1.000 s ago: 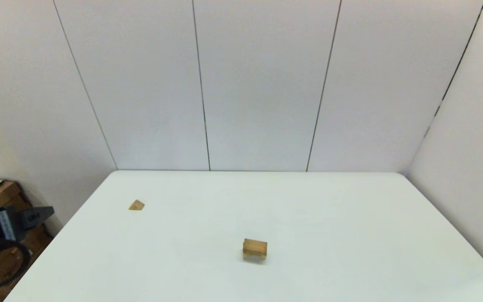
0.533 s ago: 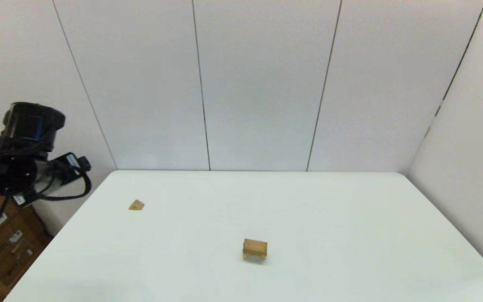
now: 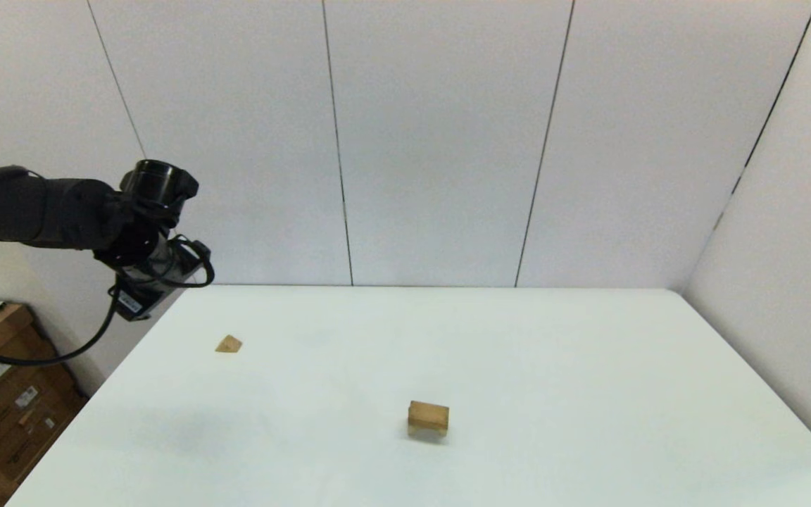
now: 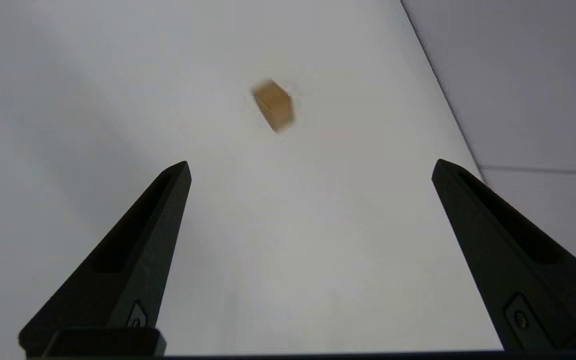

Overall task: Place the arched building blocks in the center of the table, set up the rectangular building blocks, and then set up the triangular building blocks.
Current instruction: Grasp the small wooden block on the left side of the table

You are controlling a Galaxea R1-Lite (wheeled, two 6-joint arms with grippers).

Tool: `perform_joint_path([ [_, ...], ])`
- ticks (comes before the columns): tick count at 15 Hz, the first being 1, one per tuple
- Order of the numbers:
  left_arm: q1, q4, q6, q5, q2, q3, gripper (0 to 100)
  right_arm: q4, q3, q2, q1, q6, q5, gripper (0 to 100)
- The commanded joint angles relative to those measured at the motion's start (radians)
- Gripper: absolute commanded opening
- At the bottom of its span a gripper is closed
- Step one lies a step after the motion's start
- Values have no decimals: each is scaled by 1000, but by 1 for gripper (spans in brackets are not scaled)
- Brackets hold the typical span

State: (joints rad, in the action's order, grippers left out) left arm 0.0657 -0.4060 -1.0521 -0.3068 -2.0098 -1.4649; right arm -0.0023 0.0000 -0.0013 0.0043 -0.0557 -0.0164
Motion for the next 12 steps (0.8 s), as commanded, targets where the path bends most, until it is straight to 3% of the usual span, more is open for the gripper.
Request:
perform_joint_path([
  [1,5,-54,-103,72,-139,-109,100,-1,0,1,0,-1,0,100],
  [12,-53,-70,-141,101,-333,-224,100,-1,0,0,0,-1,0,100],
])
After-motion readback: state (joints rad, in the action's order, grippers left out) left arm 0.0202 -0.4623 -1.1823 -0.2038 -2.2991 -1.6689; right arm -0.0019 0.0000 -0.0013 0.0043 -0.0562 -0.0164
